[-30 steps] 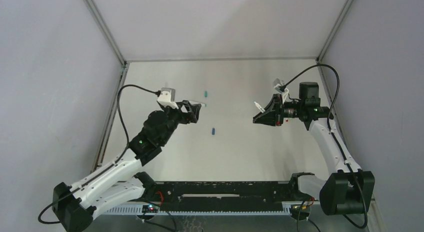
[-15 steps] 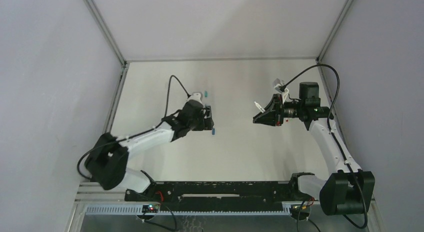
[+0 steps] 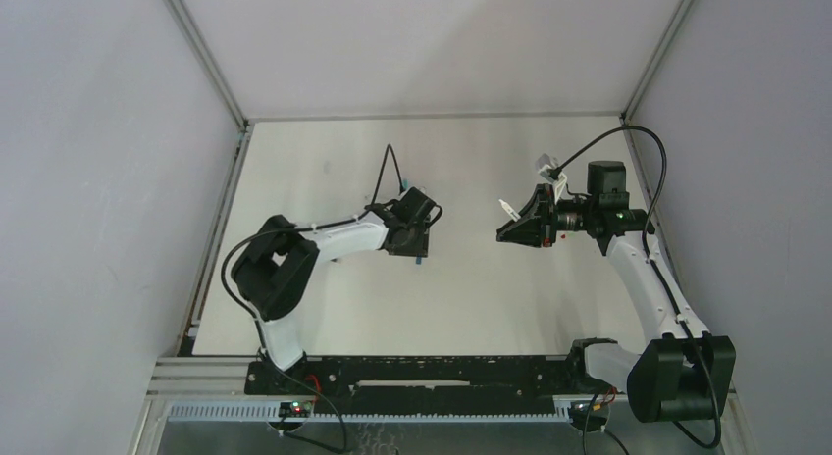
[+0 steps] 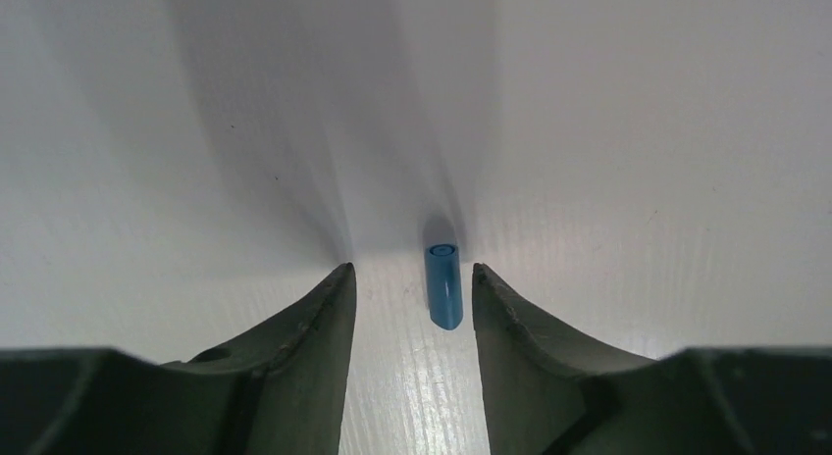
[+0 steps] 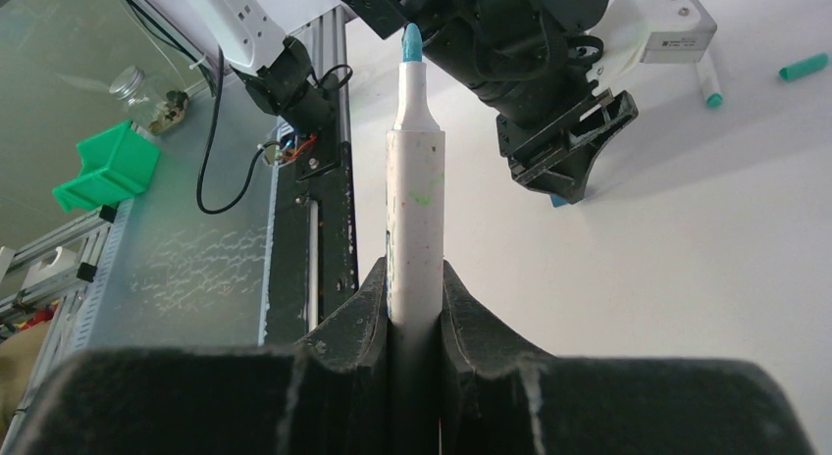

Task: Insert the pens into the pen caps
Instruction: Insert the pen cap onto the pen.

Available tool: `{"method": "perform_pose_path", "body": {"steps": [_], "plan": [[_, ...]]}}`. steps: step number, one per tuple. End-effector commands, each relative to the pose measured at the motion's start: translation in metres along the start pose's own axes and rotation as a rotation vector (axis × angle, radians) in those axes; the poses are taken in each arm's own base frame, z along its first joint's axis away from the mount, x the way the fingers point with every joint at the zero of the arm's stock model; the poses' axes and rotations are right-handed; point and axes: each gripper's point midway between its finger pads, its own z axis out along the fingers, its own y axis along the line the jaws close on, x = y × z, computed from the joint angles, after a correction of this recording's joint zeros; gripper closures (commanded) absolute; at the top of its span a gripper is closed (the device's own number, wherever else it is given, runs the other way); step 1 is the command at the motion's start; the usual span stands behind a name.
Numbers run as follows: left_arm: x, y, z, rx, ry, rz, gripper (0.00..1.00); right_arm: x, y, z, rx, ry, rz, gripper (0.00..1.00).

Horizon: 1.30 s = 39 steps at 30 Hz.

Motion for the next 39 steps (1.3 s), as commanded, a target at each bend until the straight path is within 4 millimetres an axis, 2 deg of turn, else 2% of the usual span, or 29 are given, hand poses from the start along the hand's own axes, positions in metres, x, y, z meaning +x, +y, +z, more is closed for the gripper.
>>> {"method": "perform_pose_path", "body": {"steps": [1, 8, 15, 20, 24, 29, 39], "plan": [[-0.009, -0.013, -0.005, 0.028, 0.018, 0.024, 0.52, -0.019, 0.007, -0.003, -0.01, -0.02, -0.083, 1.0], [-0.003, -0.015, 0.002, 0.014, 0.063, 0.039, 0.63, -0.019, 0.008, -0.003, -0.009, -0.02, -0.085, 1.0], [0.007, -0.011, 0.008, -0.053, 0.102, 0.076, 0.63, -0.02, 0.009, -0.003, -0.011, -0.022, -0.088, 1.0], [0.016, -0.005, 0.012, -0.105, 0.146, 0.12, 0.75, -0.02, 0.009, -0.004, -0.013, -0.024, -0.087, 1.0], [0.03, 0.002, 0.016, -0.141, 0.217, 0.149, 0.74, -0.021, 0.011, -0.004, -0.016, -0.02, -0.088, 1.0], [0.045, 0.001, 0.018, -0.129, 0.308, 0.184, 0.72, -0.021, 0.012, -0.004, -0.022, -0.021, -0.093, 1.0], [0.052, 0.001, 0.019, -0.127, 0.375, 0.219, 0.77, -0.023, 0.015, -0.006, -0.021, -0.026, -0.103, 1.0]]}}
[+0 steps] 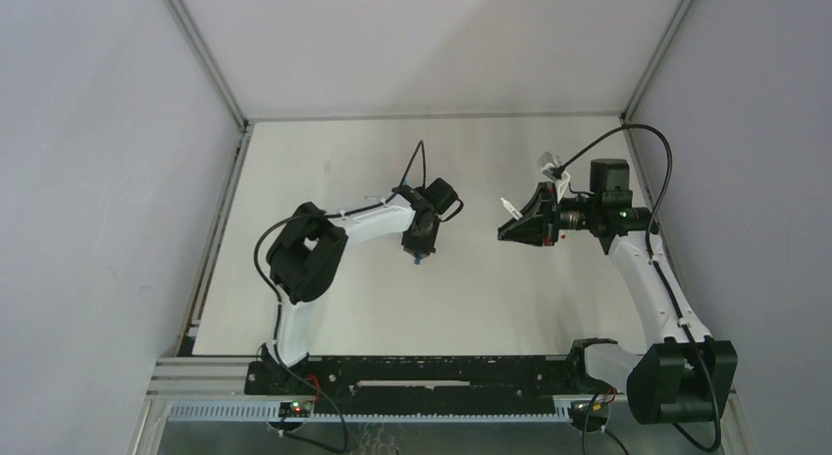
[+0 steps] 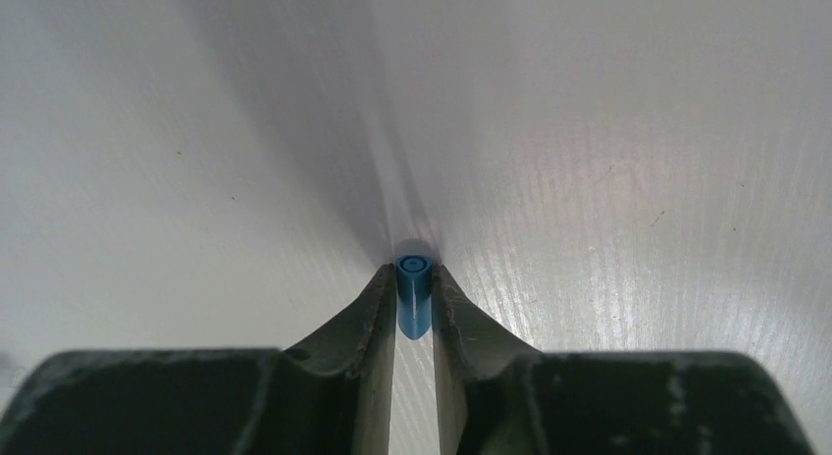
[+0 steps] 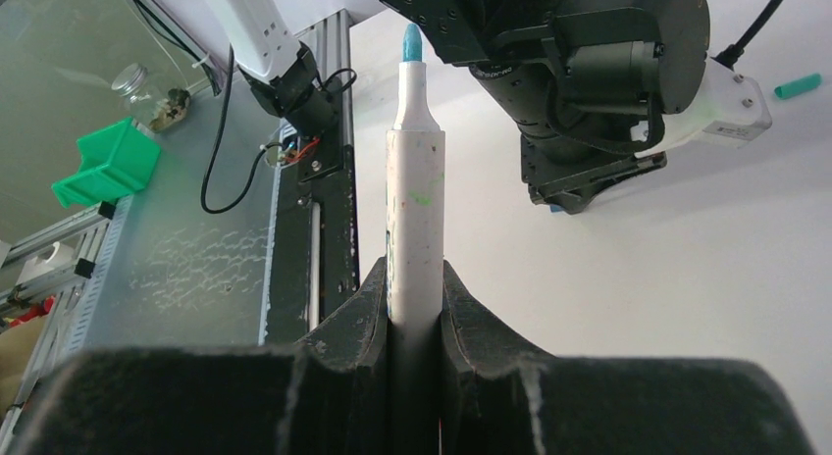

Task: Insert the pens into the pen caps
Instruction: Insert the pen cap onto the pen.

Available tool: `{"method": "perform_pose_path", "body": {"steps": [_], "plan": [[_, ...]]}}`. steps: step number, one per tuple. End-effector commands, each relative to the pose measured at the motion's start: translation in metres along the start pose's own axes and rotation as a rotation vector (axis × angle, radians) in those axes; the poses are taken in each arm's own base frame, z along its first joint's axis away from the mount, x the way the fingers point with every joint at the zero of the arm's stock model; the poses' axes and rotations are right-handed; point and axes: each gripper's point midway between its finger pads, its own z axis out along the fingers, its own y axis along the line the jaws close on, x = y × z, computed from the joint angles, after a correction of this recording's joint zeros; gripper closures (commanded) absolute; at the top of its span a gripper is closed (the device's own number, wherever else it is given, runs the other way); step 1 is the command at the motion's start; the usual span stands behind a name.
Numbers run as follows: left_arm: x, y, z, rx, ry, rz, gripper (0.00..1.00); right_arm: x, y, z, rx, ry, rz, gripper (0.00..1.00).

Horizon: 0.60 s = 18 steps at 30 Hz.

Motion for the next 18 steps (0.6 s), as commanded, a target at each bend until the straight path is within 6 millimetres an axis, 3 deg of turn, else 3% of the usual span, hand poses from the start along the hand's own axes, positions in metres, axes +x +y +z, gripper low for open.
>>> {"method": "perform_pose_path", "body": {"steps": [1, 10, 18], "plan": [[0.042, 0.004, 0.02, -0.023, 0.171, 0.062, 0.78, -0.016, 0.01, -0.004, -0.013, -0.021, -0.081, 1.0], [0.034, 0.003, 0.014, 0.013, 0.083, 0.041, 1.0, -0.016, 0.011, -0.004, -0.017, -0.023, -0.083, 1.0], [-0.006, 0.0, -0.033, 0.152, -0.188, -0.075, 1.0, -0.013, 0.01, -0.003, -0.025, -0.021, -0.069, 1.0]]}}
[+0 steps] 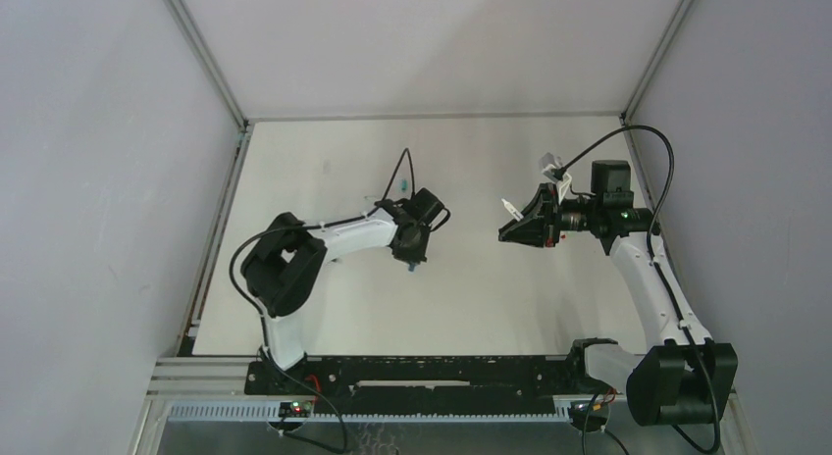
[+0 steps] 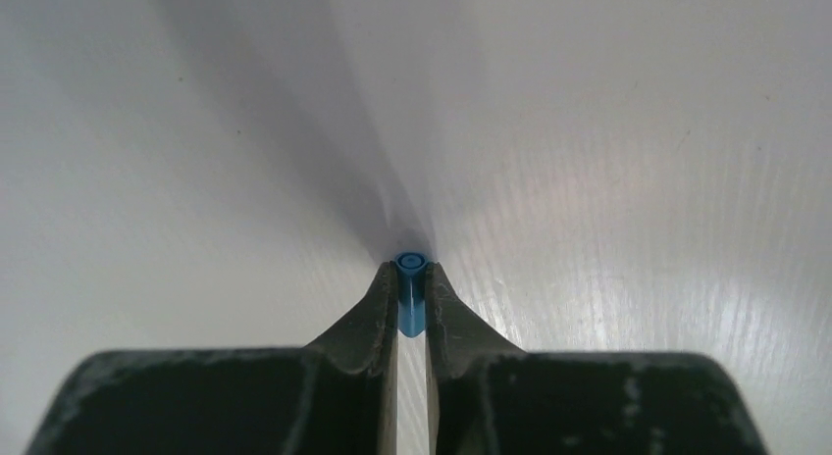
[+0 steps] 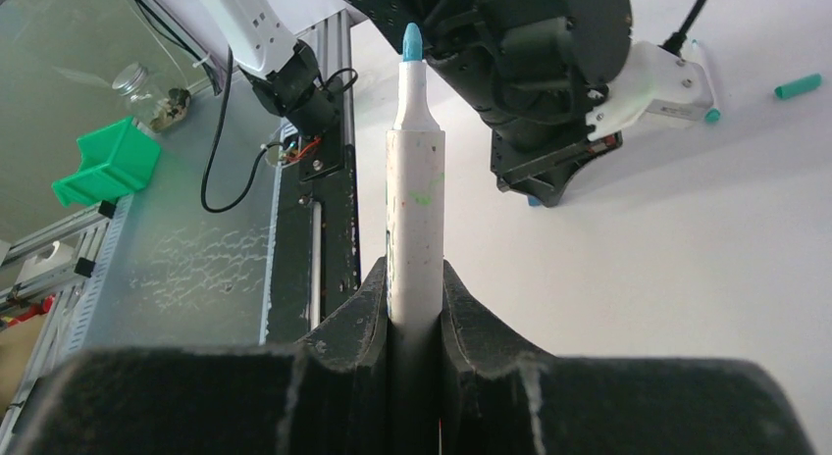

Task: Insert the pens into the pen caps
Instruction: Insert the pen cap onto the pen.

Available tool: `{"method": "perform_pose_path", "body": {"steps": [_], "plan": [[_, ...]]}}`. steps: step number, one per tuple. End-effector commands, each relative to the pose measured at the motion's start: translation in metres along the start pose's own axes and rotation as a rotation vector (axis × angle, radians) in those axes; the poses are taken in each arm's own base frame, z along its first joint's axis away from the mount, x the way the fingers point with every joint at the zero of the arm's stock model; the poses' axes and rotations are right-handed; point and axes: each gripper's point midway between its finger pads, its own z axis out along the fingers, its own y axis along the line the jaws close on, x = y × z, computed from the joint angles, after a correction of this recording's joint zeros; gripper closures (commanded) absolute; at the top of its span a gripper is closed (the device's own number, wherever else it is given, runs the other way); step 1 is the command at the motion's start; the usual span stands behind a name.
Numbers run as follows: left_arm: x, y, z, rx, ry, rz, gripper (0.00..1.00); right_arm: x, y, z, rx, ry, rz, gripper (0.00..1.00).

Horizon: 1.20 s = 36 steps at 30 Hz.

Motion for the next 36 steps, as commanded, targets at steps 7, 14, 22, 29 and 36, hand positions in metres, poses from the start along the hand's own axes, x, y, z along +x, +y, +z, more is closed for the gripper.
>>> {"method": "perform_pose_path", "body": {"steps": [7, 14, 22, 29, 36], "plan": [[-0.045, -0.022, -0.066, 0.328, -0.335, -0.215, 1.0, -0.002, -0.002, 0.007, -0.024, 0.019, -0.038, 1.0], [-0.075, -0.033, -0.146, 0.648, -0.663, -0.369, 1.0, 0.016, -0.01, 0.03, -0.013, 0.097, -0.018, 1.0], [-0.113, -0.033, -0.247, 0.932, -1.022, -0.528, 1.0, 0.017, -0.01, 0.04, -0.005, 0.099, 0.004, 1.0], [-0.135, -0.038, -0.273, 0.981, -1.026, -0.751, 1.0, 0.016, -0.021, 0.037, 0.1, 0.115, -0.04, 1.0], [-0.141, -0.048, -0.286, 1.01, -1.048, -0.806, 1.0, 0.023, -0.032, 0.043, 0.171, 0.154, -0.043, 1.0]]}}
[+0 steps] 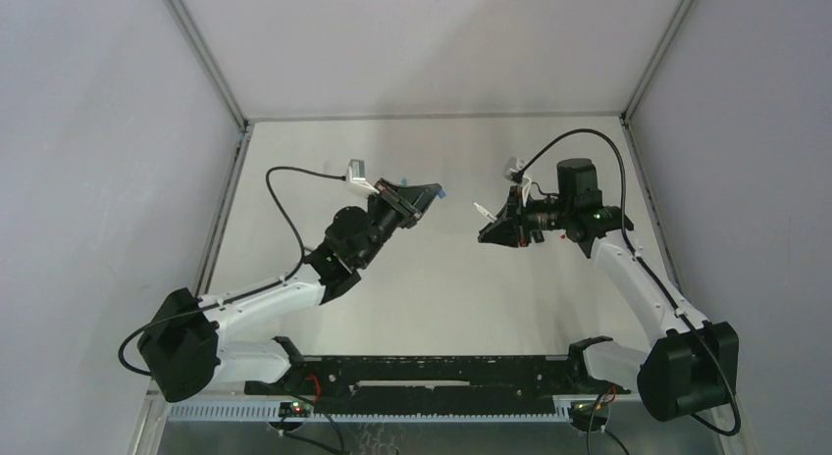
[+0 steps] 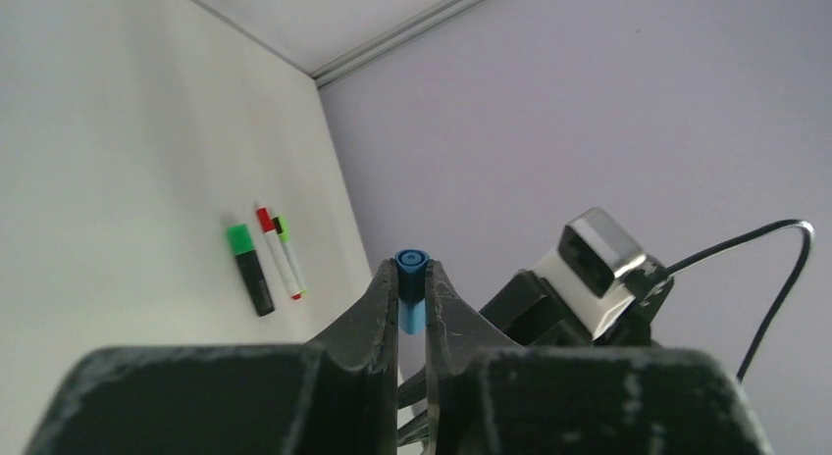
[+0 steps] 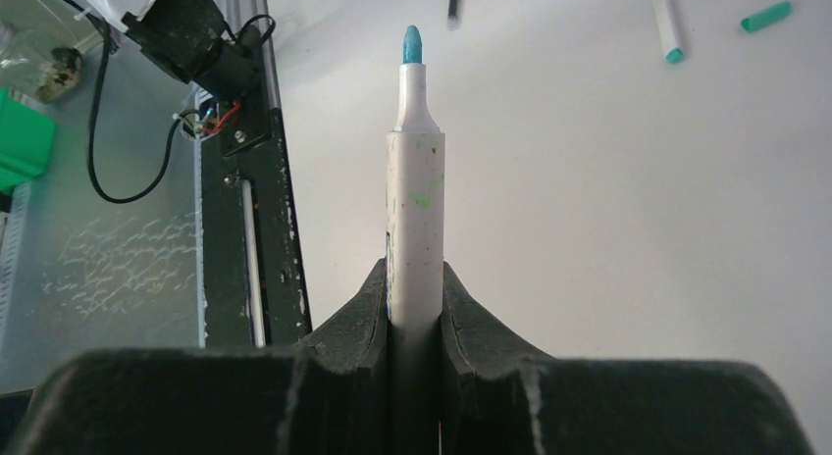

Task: Insert the pens into the pen caps
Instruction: Insert the pen cap onto the pen.

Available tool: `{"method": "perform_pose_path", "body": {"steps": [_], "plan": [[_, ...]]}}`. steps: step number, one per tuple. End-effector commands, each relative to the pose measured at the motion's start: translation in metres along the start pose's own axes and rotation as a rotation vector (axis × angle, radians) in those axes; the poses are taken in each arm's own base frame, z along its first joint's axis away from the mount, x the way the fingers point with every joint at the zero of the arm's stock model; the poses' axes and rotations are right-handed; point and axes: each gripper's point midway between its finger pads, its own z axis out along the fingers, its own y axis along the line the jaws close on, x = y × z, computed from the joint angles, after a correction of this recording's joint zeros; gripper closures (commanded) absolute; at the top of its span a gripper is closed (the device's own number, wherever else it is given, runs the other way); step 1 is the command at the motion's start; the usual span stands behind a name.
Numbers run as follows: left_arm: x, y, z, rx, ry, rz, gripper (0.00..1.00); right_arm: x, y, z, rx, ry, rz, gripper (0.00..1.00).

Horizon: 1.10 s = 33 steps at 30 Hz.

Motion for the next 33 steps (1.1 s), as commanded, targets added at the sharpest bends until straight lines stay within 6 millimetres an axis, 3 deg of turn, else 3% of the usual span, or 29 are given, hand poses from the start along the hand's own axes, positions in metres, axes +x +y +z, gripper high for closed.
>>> {"method": "perform_pose_path", "body": {"steps": [1, 33], "plan": [[-0.021, -0.042, 0.008, 0.077, -0.098, -0.077, 1.0, -0.002, -0.01, 0.006, 0.081, 0.015, -0.031, 1.0], [0.018, -0.048, 0.027, 0.055, -0.024, -0.122, 1.0, -0.003, -0.006, 0.016, 0.071, 0.013, -0.01, 1.0]]}}
